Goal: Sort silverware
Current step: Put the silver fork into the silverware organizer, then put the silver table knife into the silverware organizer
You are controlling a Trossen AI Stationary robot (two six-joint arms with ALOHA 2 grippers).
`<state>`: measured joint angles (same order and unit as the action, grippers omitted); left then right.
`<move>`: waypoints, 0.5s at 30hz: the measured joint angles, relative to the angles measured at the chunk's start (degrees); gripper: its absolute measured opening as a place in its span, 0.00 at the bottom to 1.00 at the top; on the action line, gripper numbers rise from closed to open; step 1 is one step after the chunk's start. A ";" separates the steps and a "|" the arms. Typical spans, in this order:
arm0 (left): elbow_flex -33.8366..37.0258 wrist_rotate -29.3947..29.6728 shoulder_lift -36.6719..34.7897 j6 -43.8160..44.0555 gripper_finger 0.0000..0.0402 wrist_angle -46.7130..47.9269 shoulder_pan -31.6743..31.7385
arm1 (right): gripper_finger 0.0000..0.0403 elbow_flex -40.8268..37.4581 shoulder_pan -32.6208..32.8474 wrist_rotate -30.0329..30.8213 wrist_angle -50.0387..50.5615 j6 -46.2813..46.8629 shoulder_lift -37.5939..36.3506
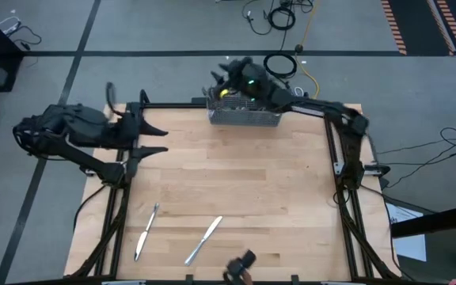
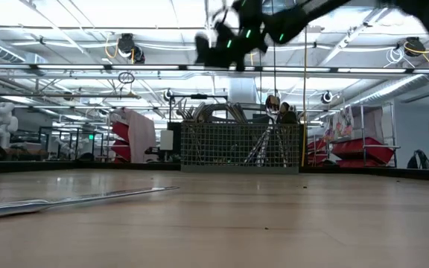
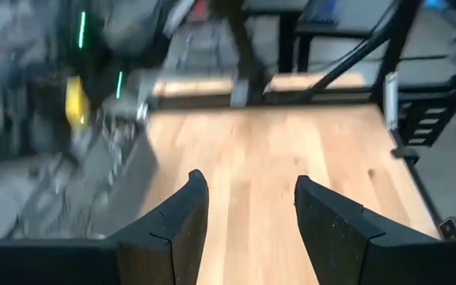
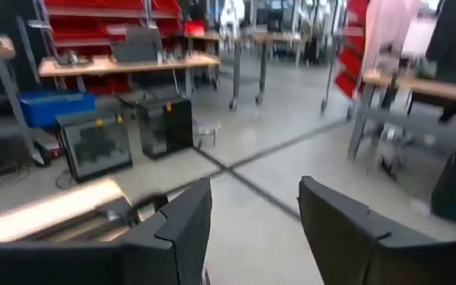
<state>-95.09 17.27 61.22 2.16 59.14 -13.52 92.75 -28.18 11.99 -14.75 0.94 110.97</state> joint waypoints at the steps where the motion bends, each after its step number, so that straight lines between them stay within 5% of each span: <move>1: 0.00 0.59 0.68 2.62 0.48 1.62 0.06 | 0.45 0.00 0.36 -0.04 1.37 -1.34 -2.33; 7: 6.50 -1.27 6.34 21.53 0.48 12.82 -0.70 | 0.46 0.01 4.52 -1.57 11.67 -12.89 -17.82; 15: 31.70 -6.76 11.13 59.13 0.48 13.01 -3.40 | 0.46 0.09 10.90 1.48 26.54 -19.18 -34.11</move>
<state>-63.39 10.52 72.35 61.30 72.15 -16.91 92.84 -17.28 13.47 11.78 -18.24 76.86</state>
